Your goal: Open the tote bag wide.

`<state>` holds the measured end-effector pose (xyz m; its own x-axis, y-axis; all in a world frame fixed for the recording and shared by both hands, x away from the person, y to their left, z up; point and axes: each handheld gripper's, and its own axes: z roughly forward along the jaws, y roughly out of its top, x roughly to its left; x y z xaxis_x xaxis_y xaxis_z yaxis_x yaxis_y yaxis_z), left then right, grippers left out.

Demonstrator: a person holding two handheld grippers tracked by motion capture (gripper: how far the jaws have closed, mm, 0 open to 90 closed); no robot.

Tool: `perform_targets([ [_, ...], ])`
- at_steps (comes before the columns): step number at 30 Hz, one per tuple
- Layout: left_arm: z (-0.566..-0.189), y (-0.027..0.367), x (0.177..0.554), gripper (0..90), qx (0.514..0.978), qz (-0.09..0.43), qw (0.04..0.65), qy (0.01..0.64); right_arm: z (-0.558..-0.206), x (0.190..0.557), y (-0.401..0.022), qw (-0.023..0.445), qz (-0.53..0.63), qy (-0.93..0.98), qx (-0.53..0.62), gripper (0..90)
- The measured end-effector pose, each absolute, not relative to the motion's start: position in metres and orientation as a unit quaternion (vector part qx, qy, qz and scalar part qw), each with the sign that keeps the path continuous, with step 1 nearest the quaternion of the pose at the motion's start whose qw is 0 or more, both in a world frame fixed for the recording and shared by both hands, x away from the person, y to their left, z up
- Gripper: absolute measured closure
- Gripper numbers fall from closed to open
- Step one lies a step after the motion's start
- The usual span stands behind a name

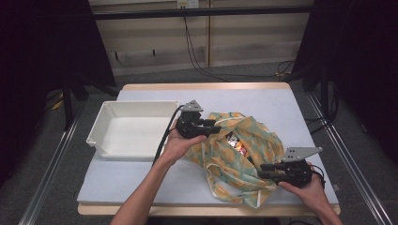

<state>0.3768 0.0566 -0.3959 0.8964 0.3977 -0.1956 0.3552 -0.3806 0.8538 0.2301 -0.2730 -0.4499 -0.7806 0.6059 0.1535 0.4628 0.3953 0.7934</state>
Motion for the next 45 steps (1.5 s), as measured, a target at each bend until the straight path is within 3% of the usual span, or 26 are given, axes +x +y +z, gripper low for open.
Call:
perform_targets([
  [6, -0.385, 0.068, 0.361, 53.8, 0.824, 0.024, 0.525, 0.211, -0.439, 0.238, -0.277, 0.095, 0.46, 0.817, 0.334, 58.7],
  [15, -0.389, 0.038, 0.332, 58.5, 0.837, -0.012, 0.529, 0.142, -0.434, 0.26, -0.277, 0.105, 0.468, 0.803, 0.353, 55.6],
  [17, -0.393, 0.03, 0.329, 51.2, 0.841, -0.015, 0.522, 0.141, -0.434, 0.264, -0.274, 0.108, 0.463, 0.806, 0.354, 53.4],
  [21, -0.399, 0.017, 0.322, 45.8, 0.847, -0.028, 0.517, 0.119, -0.435, 0.273, -0.268, 0.111, 0.453, 0.811, 0.354, 48.7],
  [27, -0.409, 0.0, 0.303, 42.9, 0.868, -0.013, 0.49, 0.08, -0.443, 0.283, -0.262, 0.105, 0.443, 0.814, 0.36, 44.2],
  [32, -0.424, -0.005, 0.311, 40.9, 0.88, -0.001, 0.467, 0.082, -0.446, 0.286, -0.256, 0.105, 0.437, 0.818, 0.36, 43.9],
  [37, -0.437, -0.005, 0.323, 40.6, 0.884, 0.014, 0.458, 0.091, -0.456, 0.29, -0.252, 0.107, 0.415, 0.827, 0.364, 48.0],
  [42, -0.442, -0.008, 0.324, 46.1, 0.889, 0.036, 0.45, 0.079, -0.458, 0.297, -0.252, 0.114, 0.41, 0.826, 0.37, 63.5],
  [45, -0.442, -0.008, 0.321, 56.1, 0.895, 0.036, 0.439, 0.072, -0.463, 0.301, -0.251, 0.123, 0.403, 0.826, 0.375, 76.0],
])
